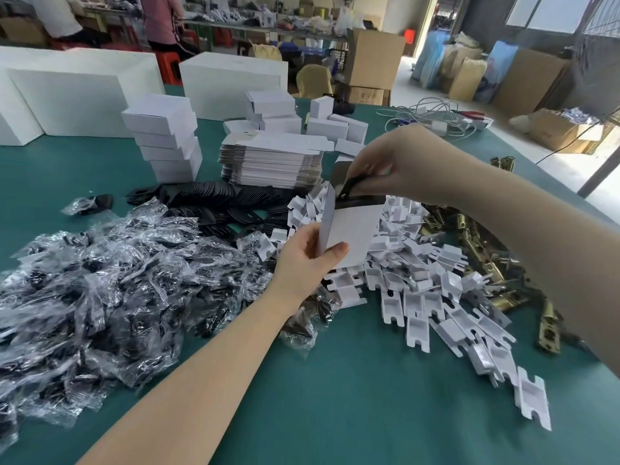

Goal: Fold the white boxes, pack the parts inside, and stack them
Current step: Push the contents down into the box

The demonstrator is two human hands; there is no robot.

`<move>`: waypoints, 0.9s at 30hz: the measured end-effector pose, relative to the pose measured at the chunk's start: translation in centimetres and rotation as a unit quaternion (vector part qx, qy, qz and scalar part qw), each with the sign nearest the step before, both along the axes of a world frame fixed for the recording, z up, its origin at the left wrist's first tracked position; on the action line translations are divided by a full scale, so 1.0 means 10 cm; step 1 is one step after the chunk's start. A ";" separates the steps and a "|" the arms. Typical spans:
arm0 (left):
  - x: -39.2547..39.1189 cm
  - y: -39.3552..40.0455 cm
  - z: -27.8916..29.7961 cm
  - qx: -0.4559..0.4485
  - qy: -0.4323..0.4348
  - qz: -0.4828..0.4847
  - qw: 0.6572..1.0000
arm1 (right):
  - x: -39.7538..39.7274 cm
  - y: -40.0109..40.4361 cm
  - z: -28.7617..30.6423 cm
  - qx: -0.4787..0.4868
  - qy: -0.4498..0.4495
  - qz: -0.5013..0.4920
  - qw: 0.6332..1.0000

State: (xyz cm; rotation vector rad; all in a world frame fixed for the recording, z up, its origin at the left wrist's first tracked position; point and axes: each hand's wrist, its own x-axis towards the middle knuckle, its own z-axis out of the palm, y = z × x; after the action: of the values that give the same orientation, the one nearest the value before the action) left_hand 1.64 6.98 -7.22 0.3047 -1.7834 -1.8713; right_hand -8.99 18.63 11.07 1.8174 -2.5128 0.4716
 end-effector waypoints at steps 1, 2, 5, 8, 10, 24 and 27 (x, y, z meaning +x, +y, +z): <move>0.00 0.00 0.00 0.001 0.001 0.004 1.000 | -0.01 -0.03 0.00 0.023 0.000 0.012 1.000; 0.00 0.00 0.00 0.003 0.002 0.007 1.000 | -0.02 -0.06 0.01 0.044 -0.005 0.021 0.999; 0.01 0.00 0.00 0.003 0.007 0.012 1.000 | -0.08 -0.12 0.01 0.084 -0.020 0.028 0.996; 0.00 0.00 0.01 0.005 0.006 0.019 1.000 | -0.12 -0.16 0.02 0.119 -0.012 0.019 0.993; 0.01 0.00 0.02 0.013 0.008 0.017 1.000 | -0.15 -0.20 0.02 0.114 -0.011 0.011 0.993; 0.02 0.01 0.04 0.015 -0.010 0.014 1.000 | -0.16 -0.37 0.03 0.241 -0.019 -0.010 0.970; 0.01 0.01 0.03 0.017 -0.004 0.011 1.000 | -0.12 -0.35 0.00 0.235 -0.037 -0.014 0.971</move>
State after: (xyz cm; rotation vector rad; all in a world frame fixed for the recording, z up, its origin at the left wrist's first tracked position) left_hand 1.75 7.07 -6.94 0.3439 -1.7469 -1.8895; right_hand -10.15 15.15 11.02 1.9181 -2.8850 -0.0735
